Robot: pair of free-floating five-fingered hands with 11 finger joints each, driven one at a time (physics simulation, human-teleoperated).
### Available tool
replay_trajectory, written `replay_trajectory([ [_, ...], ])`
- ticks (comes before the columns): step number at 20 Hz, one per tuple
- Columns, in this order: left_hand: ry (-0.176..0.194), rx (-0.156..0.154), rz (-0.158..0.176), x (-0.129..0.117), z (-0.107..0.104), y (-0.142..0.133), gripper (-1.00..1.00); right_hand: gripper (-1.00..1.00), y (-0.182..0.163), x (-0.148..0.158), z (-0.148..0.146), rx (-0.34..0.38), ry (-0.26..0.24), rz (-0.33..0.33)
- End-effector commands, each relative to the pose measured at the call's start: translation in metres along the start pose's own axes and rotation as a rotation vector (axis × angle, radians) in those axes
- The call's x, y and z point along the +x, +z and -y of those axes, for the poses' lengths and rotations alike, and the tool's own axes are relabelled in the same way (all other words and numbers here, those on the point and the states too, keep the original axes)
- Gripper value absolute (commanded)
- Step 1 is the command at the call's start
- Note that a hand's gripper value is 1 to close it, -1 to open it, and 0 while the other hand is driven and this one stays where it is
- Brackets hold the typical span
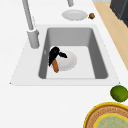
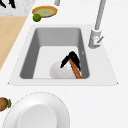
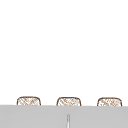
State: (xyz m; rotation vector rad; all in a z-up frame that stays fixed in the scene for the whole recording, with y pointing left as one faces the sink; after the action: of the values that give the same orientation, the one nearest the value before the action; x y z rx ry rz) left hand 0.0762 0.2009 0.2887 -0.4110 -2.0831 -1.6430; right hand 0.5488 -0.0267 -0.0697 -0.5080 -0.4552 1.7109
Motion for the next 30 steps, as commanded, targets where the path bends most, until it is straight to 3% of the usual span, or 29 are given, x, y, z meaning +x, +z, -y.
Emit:
replay_trajectory([
  [1,0.0,0.0,0.0,0.0,0.0,0.0,0.0,-1.0,-0.008,0.003,-0.017,-0.082,0.06,0.003],
  [5,0.0,0.0,0.0,0.0,0.0,0.0,0.0,-1.0,0.001,0.004,-0.03,-0.148,0.074,0.01],
  [8,0.0,0.0,0.0,0.0,0.0,0.0,0.0,-1.0,-0.003,0.011,-0.031,-0.135,0.068,-0.014],
  [9,0.0,0.0,0.0,0.0,0.0,0.0,0.0,1.0,-0.003,0.014,-0.031,-0.14,0.076,-0.023],
  [11,0.0,0.0,0.0,0.0,0.0,0.0,0.0,1.0,-0.005,0.026,-0.031,-0.233,0.129,-0.062],
  [14,0.0,0.0,0.0,0.0,0.0,0.0,0.0,1.0,-0.005,0.029,-0.035,-0.352,0.147,-0.079],
  [19,0.0,0.0,0.0,0.0,0.0,0.0,0.0,1.0,-0.006,0.034,-0.027,-0.403,0.182,-0.113],
  [21,0.0,0.0,0.0,0.0,0.0,0.0,0.0,1.0,-0.005,0.041,-0.02,-0.396,0.218,-0.143],
  [26,0.0,0.0,0.0,0.0,0.0,0.0,0.0,1.0,0.003,0.029,-0.016,-0.423,0.17,-0.161],
  [30,0.0,0.0,0.0,0.0,0.0,0.0,0.0,1.0,0.021,0.025,-0.007,-0.433,0.148,-0.127],
])
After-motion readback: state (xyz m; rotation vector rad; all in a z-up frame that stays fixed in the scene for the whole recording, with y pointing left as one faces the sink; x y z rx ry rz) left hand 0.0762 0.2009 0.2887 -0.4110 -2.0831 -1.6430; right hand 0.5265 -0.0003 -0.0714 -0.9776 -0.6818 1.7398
